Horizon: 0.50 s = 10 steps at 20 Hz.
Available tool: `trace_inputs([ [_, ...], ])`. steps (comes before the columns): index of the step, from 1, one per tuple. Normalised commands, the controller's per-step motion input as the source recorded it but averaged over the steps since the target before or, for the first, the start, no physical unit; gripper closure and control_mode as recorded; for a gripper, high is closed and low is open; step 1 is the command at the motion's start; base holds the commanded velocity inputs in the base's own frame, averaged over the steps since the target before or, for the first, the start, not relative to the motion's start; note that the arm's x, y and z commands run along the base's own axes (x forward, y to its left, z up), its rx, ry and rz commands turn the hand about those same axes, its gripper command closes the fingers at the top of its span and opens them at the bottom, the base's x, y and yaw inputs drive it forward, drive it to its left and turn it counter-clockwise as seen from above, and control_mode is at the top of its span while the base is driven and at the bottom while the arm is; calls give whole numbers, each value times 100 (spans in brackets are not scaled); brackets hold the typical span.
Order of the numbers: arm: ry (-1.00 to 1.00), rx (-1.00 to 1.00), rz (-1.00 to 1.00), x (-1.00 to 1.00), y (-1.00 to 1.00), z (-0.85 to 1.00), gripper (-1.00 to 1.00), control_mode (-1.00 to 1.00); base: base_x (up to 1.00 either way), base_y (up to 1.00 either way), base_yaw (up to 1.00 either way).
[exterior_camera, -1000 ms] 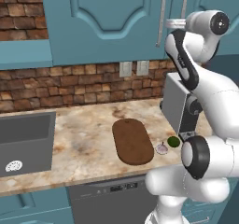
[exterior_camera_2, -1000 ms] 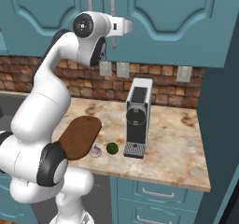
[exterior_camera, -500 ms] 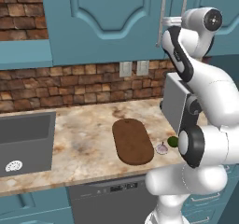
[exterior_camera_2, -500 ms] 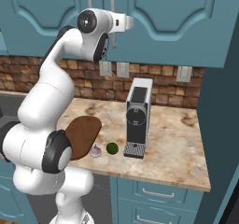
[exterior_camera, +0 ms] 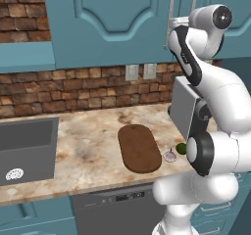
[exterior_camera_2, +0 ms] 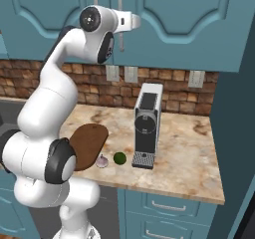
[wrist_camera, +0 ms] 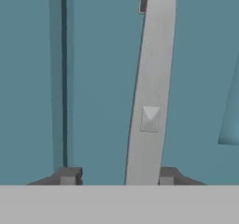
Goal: Open the cabinet. Place the bowl and condiment on the counter. Then place the lime and garlic on the cutting board.
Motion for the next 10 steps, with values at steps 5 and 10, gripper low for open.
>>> trace_inputs([
  [5,2,1,1,15,-30,-15,100,-100,0,0,0],
  [10,4,1,3,28,-23,-11,100,-100,0,0,0],
])
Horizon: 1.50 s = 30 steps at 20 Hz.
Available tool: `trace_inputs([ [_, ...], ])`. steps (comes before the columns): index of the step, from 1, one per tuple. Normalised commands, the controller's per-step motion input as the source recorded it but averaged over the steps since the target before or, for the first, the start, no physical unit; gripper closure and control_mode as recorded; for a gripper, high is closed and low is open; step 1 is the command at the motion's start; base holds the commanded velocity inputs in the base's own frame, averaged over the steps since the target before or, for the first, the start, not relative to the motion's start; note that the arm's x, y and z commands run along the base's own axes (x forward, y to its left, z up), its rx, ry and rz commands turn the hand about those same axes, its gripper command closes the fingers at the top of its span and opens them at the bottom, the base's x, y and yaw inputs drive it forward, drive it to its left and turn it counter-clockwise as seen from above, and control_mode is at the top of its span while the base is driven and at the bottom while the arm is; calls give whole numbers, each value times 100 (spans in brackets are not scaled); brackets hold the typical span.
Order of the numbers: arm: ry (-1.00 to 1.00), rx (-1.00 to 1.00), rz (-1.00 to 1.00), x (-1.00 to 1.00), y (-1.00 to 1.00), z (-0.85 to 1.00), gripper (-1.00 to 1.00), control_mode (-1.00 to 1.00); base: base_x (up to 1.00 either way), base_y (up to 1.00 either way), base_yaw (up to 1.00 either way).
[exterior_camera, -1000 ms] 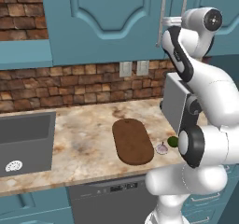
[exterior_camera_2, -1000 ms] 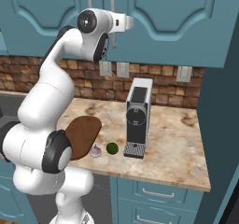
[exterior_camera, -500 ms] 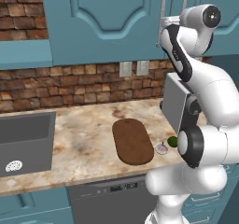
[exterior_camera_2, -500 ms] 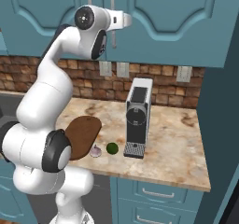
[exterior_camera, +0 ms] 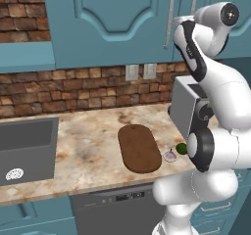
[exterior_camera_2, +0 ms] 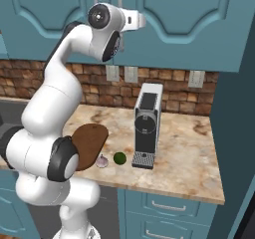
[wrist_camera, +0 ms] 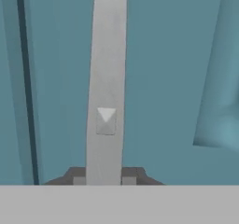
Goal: Open the cabinet. Place the bowl and condiment on the counter. Then place the lime and garlic on the cutting board.
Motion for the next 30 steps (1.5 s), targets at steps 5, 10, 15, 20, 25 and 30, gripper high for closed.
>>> trace_inputs([
  [5,4,0,2,14,0,-4,100,-100,0,0,0],
  [10,4,0,0,-1,0,-1,100,-100,0,0,0],
  [15,0,0,0,-26,-19,0,100,-100,0,0,0],
  [20,-3,2,0,-46,-52,0,100,-100,0,0,0],
  [25,-13,1,0,-50,-49,0,100,-100,0,0,0],
  [30,-16,3,0,-53,-44,0,100,-100,0,0,0],
])
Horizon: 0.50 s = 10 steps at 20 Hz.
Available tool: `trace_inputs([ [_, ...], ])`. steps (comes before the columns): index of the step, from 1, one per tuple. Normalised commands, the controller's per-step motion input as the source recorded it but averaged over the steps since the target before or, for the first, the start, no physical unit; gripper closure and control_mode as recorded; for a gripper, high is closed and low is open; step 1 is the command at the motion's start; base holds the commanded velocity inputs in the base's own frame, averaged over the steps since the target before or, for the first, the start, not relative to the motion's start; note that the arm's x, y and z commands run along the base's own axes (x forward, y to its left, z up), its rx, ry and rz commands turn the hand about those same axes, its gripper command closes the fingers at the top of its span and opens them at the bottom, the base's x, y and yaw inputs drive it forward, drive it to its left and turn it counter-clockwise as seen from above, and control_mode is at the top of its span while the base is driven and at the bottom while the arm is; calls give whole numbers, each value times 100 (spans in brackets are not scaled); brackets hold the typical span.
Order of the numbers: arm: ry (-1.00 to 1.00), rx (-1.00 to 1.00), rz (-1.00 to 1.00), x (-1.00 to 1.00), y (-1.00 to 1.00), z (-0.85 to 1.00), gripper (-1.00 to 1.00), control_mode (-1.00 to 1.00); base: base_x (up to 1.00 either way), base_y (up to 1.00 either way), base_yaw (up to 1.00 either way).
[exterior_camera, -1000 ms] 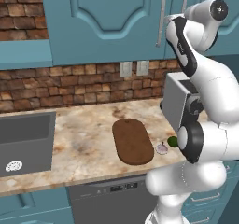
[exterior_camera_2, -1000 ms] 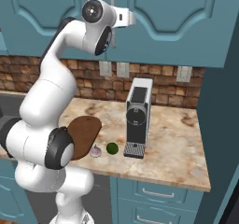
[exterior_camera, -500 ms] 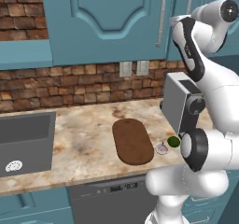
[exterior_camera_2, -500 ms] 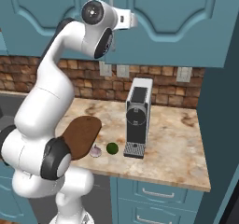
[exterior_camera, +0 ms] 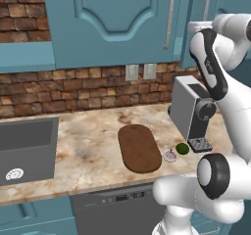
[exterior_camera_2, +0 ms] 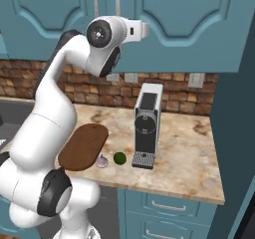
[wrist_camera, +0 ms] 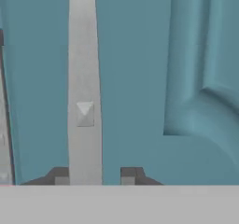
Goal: Open the cabinet. Place the bowl and condiment on the counter. Then place the lime and garlic on the cutting board.
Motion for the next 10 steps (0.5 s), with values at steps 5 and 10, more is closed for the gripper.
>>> trace_inputs([
  [5,-4,1,0,-61,-55,0,100,-100,0,0,0],
  [10,0,0,0,-55,-62,0,100,-100,0,0,0],
])
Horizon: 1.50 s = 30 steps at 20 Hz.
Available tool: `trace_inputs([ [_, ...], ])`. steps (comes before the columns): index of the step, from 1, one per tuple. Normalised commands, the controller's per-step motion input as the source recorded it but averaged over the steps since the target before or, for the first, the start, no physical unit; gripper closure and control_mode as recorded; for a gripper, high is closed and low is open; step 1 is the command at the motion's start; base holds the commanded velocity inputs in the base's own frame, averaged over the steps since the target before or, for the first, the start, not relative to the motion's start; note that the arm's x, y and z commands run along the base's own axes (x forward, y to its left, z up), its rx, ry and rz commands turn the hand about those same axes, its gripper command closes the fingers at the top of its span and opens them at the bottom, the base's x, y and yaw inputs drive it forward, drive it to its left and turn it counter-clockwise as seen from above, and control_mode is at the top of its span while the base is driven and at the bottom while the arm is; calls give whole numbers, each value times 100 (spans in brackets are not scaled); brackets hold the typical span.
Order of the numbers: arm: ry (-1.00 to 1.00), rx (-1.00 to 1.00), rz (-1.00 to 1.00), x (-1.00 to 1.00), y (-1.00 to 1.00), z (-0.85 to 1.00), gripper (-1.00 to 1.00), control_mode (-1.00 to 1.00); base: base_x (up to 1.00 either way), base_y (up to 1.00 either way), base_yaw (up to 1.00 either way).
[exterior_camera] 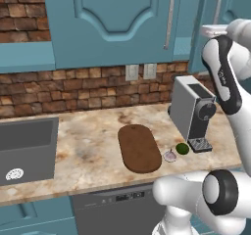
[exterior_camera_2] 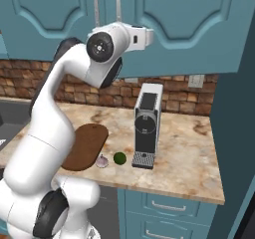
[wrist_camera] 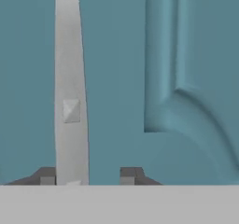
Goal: Open the cabinet. Place the bowl and condiment on the counter. Then place the lime and garlic on the cutting board.
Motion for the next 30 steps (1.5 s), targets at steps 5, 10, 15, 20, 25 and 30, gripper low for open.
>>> trace_inputs([
  [5,0,0,0,-50,-66,0,100,-100,0,0,0],
  [10,0,0,-1,-46,-60,-2,100,-100,0,0,0],
  [15,2,2,-2,-45,-55,-4,100,-100,0,0,0],
  [20,2,2,-2,-40,-47,-4,-100,-100,0,0,0],
  [25,0,1,-1,-13,-38,-1,-100,-100,0,0,0],
  [30,0,0,2,-6,-34,0,-100,-100,0,0,0],
])
